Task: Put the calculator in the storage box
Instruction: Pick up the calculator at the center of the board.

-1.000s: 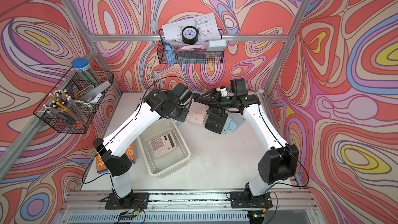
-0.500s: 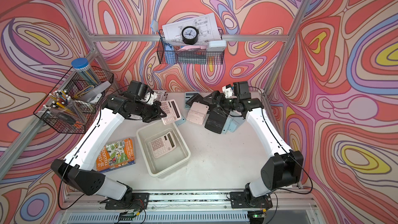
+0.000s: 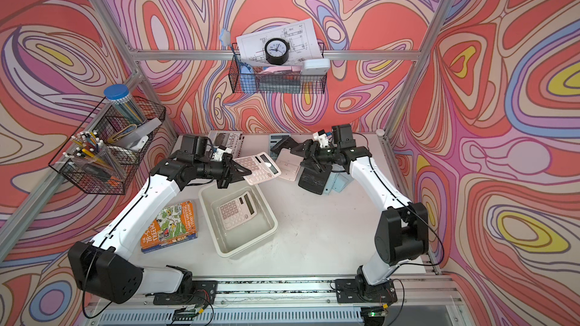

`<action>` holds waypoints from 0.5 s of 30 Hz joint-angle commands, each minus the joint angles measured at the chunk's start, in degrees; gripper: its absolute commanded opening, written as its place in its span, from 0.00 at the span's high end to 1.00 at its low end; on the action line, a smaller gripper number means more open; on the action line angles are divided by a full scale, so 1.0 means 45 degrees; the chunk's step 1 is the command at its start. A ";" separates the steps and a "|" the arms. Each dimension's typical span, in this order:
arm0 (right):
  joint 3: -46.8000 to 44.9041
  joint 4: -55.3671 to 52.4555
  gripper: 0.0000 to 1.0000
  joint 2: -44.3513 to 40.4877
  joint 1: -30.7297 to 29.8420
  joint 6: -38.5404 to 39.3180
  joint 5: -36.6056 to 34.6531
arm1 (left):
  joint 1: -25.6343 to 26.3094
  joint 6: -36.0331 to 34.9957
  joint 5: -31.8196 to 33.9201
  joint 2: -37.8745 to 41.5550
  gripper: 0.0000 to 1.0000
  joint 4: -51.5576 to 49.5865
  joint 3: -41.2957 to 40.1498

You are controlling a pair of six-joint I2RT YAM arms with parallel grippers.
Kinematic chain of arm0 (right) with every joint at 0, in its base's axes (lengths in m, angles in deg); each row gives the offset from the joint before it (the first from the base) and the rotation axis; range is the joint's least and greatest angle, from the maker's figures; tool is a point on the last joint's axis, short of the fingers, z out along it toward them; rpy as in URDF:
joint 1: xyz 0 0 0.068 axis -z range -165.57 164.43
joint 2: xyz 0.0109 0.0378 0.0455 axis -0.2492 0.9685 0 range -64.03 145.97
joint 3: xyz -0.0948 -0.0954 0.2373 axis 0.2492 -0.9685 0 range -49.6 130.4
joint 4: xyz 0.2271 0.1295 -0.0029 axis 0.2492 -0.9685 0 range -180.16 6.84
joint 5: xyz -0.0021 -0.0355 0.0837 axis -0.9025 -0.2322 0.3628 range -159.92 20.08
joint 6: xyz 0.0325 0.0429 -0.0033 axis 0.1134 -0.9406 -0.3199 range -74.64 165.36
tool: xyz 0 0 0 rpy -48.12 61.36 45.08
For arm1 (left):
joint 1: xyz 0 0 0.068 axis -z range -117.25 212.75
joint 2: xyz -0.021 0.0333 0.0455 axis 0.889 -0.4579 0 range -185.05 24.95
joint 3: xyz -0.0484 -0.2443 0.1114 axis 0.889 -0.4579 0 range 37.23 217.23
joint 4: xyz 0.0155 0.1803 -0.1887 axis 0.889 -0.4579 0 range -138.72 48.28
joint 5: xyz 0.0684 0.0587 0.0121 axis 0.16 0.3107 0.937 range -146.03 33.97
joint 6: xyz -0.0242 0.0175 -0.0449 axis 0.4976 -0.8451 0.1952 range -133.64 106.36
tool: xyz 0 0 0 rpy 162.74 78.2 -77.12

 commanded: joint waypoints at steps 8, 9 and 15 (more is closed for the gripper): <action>0.0825 0.0126 0.52 0.1356 -0.0666 0.0822 0.3315 | -0.0095 0.1283 -0.1567 0.0515 1.00 0.2333 -0.0521; 0.0805 0.0198 0.51 0.1367 -0.0667 0.0785 0.3381 | -0.0092 0.1294 -0.1572 0.0535 1.00 0.2342 -0.0593; 0.0592 0.0959 0.53 0.1480 -0.0779 0.0434 0.3724 | -0.0092 0.1352 -0.1757 0.0433 1.00 0.2293 -0.0639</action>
